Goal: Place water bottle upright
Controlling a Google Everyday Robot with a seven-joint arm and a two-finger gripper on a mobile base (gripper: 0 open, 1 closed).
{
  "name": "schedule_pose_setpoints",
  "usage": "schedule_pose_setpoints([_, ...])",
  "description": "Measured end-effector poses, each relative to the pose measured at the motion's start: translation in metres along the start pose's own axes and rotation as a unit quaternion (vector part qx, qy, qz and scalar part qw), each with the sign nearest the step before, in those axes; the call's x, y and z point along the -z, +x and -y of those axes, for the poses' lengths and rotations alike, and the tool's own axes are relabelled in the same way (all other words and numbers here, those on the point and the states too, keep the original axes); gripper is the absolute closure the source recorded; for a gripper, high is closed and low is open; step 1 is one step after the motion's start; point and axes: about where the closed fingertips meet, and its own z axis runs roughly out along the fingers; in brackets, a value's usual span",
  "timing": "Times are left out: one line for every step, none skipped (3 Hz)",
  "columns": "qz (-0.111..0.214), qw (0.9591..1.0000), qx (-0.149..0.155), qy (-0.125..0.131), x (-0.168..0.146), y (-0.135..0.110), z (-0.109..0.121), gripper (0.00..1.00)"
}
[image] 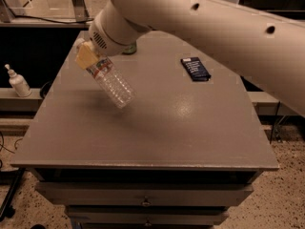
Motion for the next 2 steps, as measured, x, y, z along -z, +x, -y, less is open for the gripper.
schedule_pose_setpoints([0.098,0.9946,0.012,-0.034,0.002,-0.011,-0.002,1.0])
schedule_pose_setpoints([0.21,0.9763,0.024,-0.048,0.013,-0.049,-0.002,1.0])
